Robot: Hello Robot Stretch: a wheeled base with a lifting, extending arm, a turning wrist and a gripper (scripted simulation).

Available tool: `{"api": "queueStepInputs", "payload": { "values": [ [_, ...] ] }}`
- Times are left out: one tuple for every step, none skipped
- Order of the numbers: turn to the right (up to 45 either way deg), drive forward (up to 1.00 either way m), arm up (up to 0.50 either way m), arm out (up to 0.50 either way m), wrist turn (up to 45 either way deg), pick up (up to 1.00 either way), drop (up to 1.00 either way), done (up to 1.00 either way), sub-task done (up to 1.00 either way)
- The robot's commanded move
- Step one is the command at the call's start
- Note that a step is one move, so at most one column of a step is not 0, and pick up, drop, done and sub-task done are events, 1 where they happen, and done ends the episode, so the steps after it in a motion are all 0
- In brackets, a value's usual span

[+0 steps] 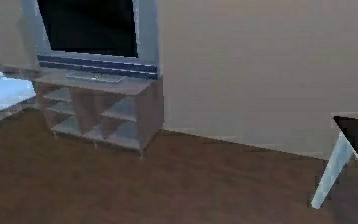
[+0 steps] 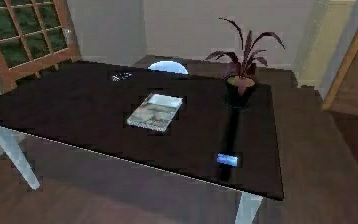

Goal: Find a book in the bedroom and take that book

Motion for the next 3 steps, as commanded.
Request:
{"api": "queueStepInputs", "payload": {
  "values": [
    [33.0,0.0,0.0,0.0,0.0,0.0,0.0,0.0,0.0],
    [0.0,0.25,0.0,0.0,0.0,0.0,0.0,0.0,0.0],
    [-21.0,0.0,0.0,0.0,0.0,0.0,0.0,0.0,0.0]
  ]
}}
